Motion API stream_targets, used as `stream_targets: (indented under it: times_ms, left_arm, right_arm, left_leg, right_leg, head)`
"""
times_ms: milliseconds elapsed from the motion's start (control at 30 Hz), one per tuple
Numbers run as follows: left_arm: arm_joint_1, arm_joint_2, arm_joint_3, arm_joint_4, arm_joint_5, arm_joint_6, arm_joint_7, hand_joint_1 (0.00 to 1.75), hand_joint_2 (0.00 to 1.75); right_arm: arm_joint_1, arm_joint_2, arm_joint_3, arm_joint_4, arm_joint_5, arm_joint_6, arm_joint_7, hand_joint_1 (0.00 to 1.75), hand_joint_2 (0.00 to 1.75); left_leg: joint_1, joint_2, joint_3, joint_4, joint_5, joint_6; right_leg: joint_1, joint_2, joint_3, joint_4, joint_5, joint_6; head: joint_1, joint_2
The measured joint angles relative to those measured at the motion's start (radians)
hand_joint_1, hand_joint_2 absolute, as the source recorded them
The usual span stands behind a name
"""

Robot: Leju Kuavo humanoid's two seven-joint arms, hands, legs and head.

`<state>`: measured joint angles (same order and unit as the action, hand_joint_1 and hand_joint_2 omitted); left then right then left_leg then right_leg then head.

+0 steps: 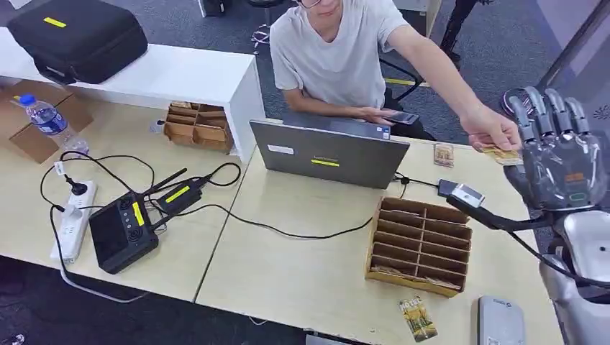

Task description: Pass the card to the sensor for recognition and then transmit it.

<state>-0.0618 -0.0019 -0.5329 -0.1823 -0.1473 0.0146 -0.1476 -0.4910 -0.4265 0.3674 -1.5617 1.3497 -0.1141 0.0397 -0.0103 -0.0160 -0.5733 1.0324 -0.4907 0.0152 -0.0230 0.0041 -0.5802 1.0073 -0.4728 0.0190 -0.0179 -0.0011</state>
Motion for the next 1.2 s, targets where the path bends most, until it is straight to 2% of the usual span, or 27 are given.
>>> stream_targets:
  times_ms: [33,133,167,333,367,633,700,1200]
  left_arm:
    - [0.0,0.001,0.0,0.0,0.005,-0.014,-0.003,0.0,0.0]
    - [0.007,0.002,0.0,0.0,0.016,-0.028,-0.035,0.0,0.0]
    - [0.011,0.002,0.0,0.0,0.016,-0.029,-0.04,0.0,1.75]
    - [0.008,0.003,0.0,0.0,0.026,-0.064,-0.02,0.0,1.75]
    - [0.007,0.003,0.0,0.0,0.026,-0.068,-0.017,0.0,1.75]
    - [0.006,0.003,0.0,0.0,0.029,-0.078,-0.002,0.0,1.75]
    - [0.005,0.003,0.0,0.0,0.029,-0.078,-0.002,0.0,1.75]
    - [0.005,0.005,0.001,0.0,0.04,-0.103,0.009,0.0,1.75]
  right_arm:
    - [-0.005,0.008,0.006,0.006,0.001,-0.001,0.0,0.0,1.75]
    - [-0.011,0.02,0.022,0.019,0.001,-0.004,0.002,0.0,1.75]
    - [-0.011,0.023,0.025,0.022,0.0,-0.005,0.002,0.0,1.75]
    - [-0.012,0.045,0.038,0.037,-0.013,-0.014,-0.002,0.02,1.75]
    - [-0.013,0.054,0.042,0.041,-0.013,-0.014,-0.002,1.69,1.75]
    - [-0.016,0.08,0.062,0.061,-0.013,-0.014,-0.002,1.69,1.75]
    - [-0.017,0.084,0.065,0.065,-0.013,-0.014,-0.002,1.75,1.75]
    - [-0.021,0.092,0.069,0.069,-0.04,-0.013,-0.008,1.75,1.75]
  left_leg:
    - [0.0,0.0,0.0,0.0,0.0,0.0]
    - [0.001,0.0,0.0,0.0,0.0,0.0]
    - [0.001,0.0,0.0,0.0,0.0,0.0]
    - [0.001,0.0,-0.001,0.0,0.0,0.0]
    - [0.001,0.0,-0.001,0.0,0.0,0.0]
    - [0.001,-0.001,-0.001,0.0,0.0,0.0]
    - [0.001,-0.001,-0.001,0.0,0.0,0.0]
    - [0.001,-0.001,-0.001,0.0,0.0,0.0]
  right_leg:
    - [0.0,0.0,0.0,0.0,0.0,0.0]
    - [0.0,0.0,0.0,0.0,0.0,0.0]
    - [0.0,0.0,0.0,0.0,0.0,0.0]
    - [0.0,0.0,0.0,0.0,0.0,0.0]
    - [0.0,0.0,0.0,0.0,0.0,0.0]
    - [0.0,0.0,0.0,0.0,0.0,0.0]
    - [0.0,0.0,0.0,0.0,0.0,0.0]
    - [0.0,0.0,0.0,0.0,0.0,0.0]
  head:
    - [0.0,0.0]
    - [0.0,0.0]
    - [0.0,0.0]
    - [0.0,0.0]
    - [0.0,0.0]
    - [0.0,0.0]
    - [0.0,0.0]
    - [0.0,0.0]
